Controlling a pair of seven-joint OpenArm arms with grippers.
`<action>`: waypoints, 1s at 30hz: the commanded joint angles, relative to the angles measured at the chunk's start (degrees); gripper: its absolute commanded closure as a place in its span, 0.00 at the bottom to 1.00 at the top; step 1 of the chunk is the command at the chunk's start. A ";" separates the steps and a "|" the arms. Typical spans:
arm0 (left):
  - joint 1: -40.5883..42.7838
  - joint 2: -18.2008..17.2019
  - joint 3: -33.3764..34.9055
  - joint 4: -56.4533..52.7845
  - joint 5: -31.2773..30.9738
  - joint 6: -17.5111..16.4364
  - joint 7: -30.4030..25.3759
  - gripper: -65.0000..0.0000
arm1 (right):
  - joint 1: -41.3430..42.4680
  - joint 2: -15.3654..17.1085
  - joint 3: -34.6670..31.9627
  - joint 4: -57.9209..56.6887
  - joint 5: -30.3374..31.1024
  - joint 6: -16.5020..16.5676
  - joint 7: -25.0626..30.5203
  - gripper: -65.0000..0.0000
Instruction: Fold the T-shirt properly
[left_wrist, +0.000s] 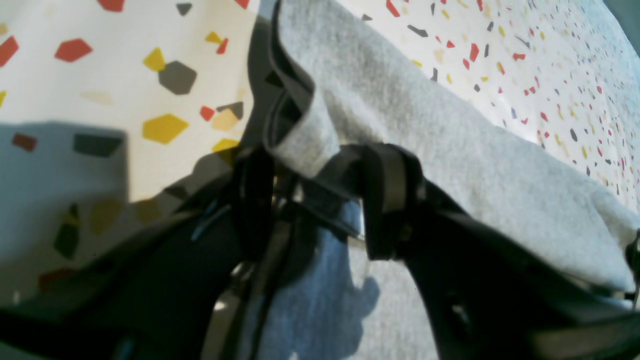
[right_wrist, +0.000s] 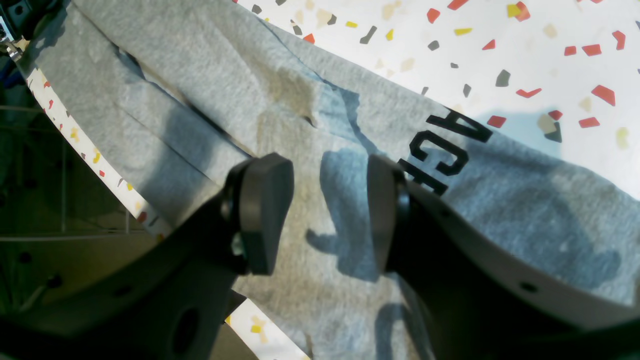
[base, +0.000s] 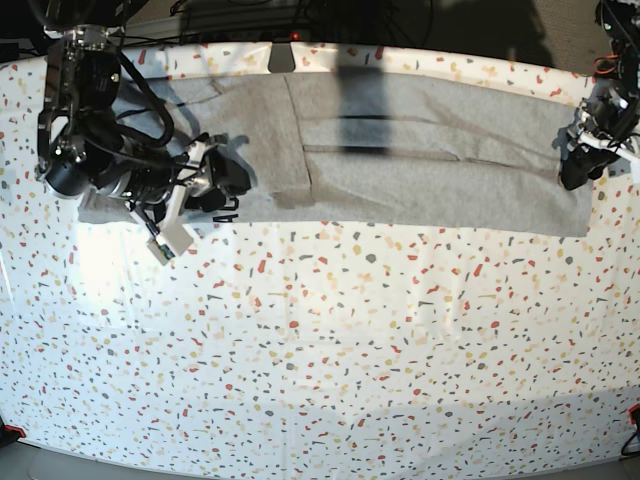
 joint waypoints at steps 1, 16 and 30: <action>-0.17 -0.11 -0.17 0.55 -0.39 -0.56 0.94 0.58 | 0.79 0.50 0.39 1.05 1.40 0.28 0.90 0.56; -0.13 -0.20 -0.28 0.57 -0.37 2.40 -7.32 1.00 | 0.66 0.50 0.33 1.05 1.57 0.28 -0.02 0.56; -0.13 -9.68 -0.31 0.57 4.83 12.31 -7.74 1.00 | 0.70 -9.07 0.28 1.05 1.36 0.28 1.55 0.56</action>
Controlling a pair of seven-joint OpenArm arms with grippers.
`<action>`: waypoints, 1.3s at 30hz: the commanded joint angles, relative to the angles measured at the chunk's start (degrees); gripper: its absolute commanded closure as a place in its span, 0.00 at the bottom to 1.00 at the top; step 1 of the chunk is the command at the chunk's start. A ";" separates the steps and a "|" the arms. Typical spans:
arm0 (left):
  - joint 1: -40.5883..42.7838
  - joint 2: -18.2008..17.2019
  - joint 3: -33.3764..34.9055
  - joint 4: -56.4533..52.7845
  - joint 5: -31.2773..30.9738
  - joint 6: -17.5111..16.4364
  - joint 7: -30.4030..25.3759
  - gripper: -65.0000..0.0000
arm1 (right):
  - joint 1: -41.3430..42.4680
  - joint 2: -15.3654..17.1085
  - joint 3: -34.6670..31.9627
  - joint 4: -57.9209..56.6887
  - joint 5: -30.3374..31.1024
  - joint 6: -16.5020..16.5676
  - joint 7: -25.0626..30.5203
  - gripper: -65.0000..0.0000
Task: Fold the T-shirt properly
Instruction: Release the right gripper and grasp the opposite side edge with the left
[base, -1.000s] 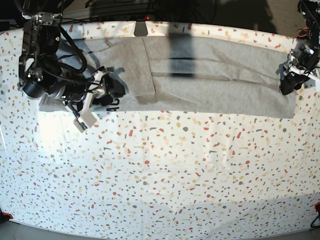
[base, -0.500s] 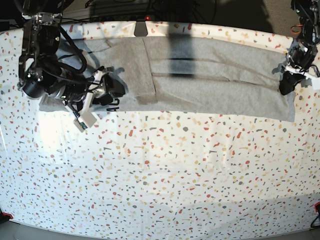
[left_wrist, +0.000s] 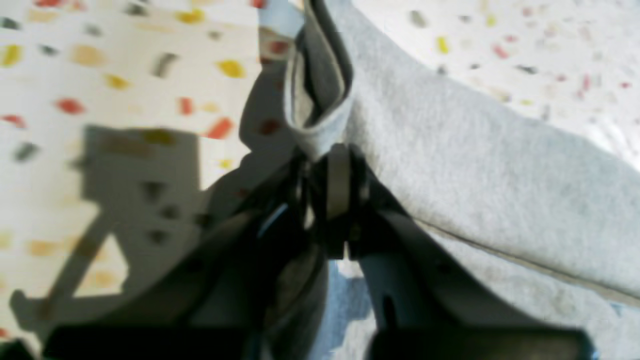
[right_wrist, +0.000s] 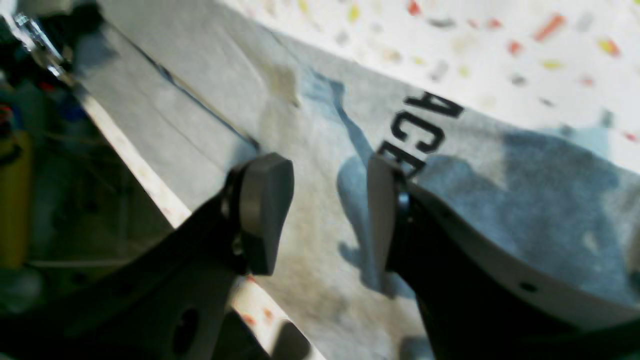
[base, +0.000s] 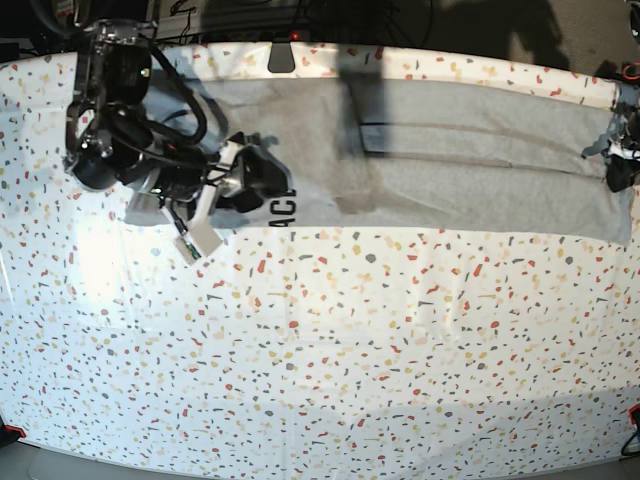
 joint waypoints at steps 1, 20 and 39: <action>-0.37 -2.01 -0.50 0.70 -0.37 0.63 -1.95 1.00 | 0.79 -0.72 0.20 1.05 1.33 0.25 0.90 0.56; 11.74 15.08 -0.37 31.98 -2.84 0.20 5.16 1.00 | 0.81 -3.41 -6.73 1.05 -8.31 0.25 4.92 0.56; 10.56 25.68 25.22 34.36 9.11 2.27 0.96 1.00 | 0.90 -3.41 -6.73 1.05 -8.28 0.25 4.74 0.56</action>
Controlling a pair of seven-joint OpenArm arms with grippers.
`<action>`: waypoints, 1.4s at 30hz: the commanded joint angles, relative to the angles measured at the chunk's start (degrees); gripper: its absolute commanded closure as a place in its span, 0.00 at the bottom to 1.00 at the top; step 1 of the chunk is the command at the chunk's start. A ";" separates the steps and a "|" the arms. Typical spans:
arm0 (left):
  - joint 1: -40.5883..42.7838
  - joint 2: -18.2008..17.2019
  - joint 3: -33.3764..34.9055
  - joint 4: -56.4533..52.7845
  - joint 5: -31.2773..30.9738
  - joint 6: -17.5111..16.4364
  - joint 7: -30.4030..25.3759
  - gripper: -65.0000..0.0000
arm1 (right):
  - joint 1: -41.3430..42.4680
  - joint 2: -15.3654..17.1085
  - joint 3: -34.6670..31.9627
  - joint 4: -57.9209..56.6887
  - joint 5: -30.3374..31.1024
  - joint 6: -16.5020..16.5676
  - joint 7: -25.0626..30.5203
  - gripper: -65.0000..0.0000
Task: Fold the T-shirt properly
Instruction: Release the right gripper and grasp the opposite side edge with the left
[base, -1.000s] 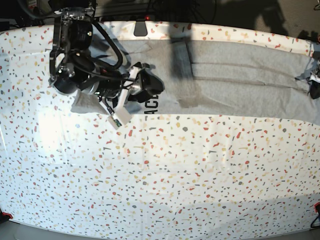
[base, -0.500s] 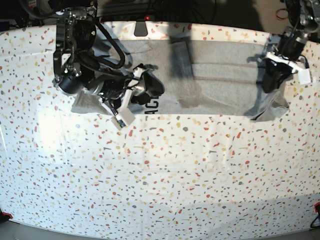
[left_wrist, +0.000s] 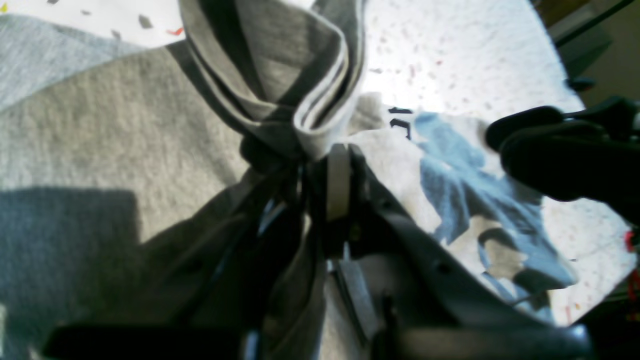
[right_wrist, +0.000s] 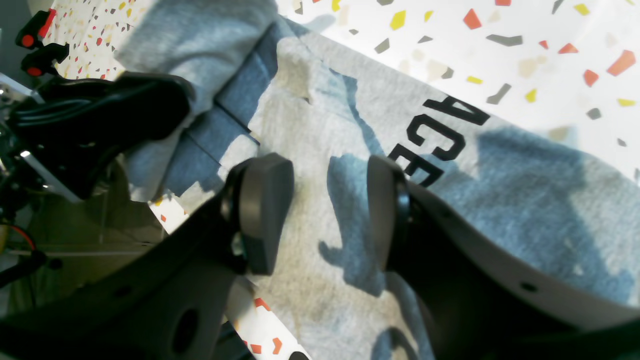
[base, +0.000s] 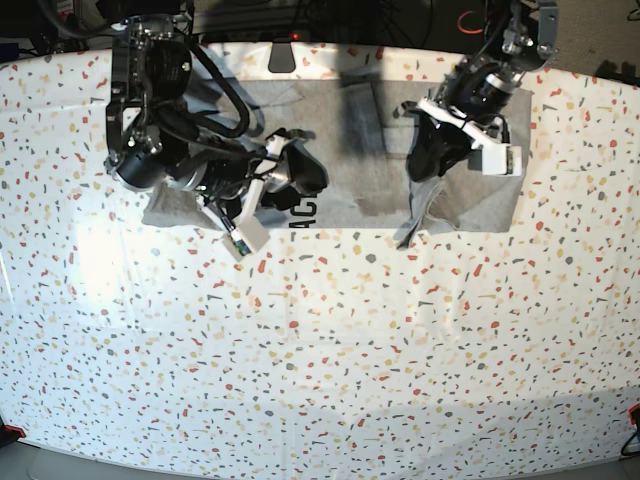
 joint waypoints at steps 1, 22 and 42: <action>-0.74 -0.02 0.90 1.09 -0.31 -0.74 -0.68 1.00 | 0.79 0.00 0.09 1.05 1.09 0.28 0.94 0.56; -9.29 -2.78 4.33 1.16 1.53 -1.40 4.09 0.54 | 0.61 2.82 13.33 1.40 23.32 0.28 -10.54 0.56; -6.12 -13.22 -12.48 0.98 4.02 0.09 3.19 0.54 | -3.17 24.06 27.39 -17.42 24.06 0.28 -10.60 0.56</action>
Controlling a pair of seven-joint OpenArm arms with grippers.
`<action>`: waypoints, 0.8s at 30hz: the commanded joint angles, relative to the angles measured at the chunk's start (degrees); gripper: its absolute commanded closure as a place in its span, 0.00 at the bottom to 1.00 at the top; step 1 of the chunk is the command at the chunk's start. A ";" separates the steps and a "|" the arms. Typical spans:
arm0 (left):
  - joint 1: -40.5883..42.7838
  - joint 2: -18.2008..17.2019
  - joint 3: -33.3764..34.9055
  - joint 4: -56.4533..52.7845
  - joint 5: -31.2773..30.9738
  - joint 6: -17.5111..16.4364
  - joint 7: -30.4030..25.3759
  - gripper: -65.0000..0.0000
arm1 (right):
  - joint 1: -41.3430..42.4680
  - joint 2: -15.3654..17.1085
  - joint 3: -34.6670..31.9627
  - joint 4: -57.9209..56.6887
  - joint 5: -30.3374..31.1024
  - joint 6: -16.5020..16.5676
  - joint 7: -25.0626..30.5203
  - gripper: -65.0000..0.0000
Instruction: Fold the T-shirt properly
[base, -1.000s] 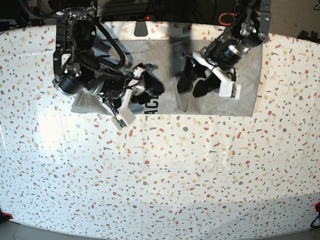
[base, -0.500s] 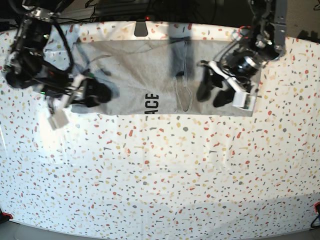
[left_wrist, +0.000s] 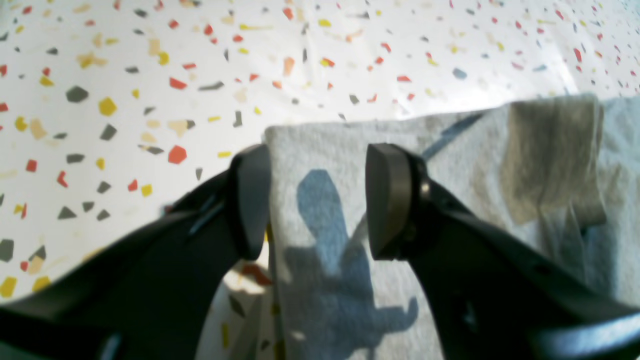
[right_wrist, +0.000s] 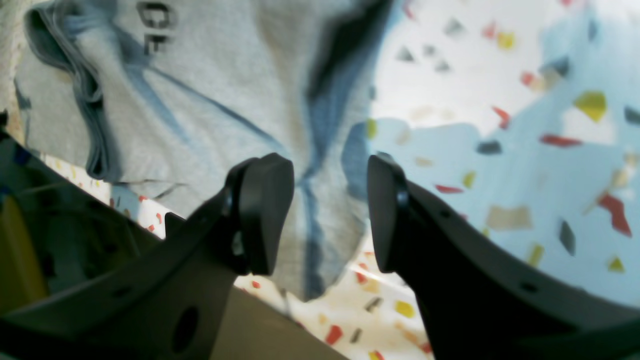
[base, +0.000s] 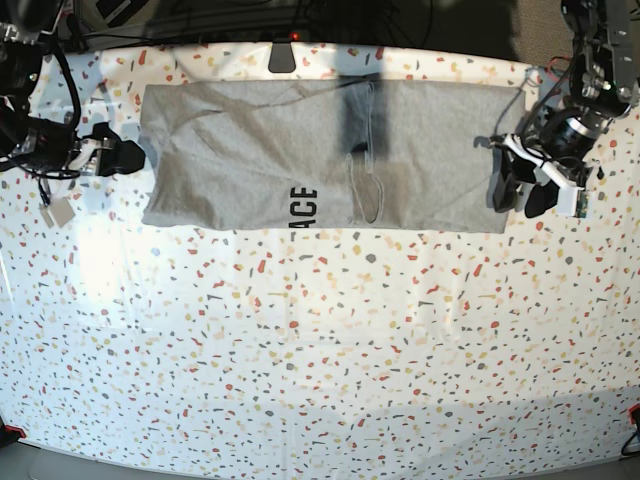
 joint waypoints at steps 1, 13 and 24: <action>-0.11 -0.55 -0.20 0.98 -0.66 -0.09 -1.99 0.54 | 1.11 1.53 0.33 -0.87 1.36 0.28 0.50 0.56; 0.00 -0.55 -0.20 0.98 -0.66 -0.09 -2.10 0.55 | 6.51 1.64 -12.39 -15.80 0.94 0.28 5.99 0.56; 0.13 -0.55 -0.20 0.98 -0.59 -0.09 -2.10 0.55 | 7.69 1.66 -22.49 -16.90 1.42 0.28 9.88 0.84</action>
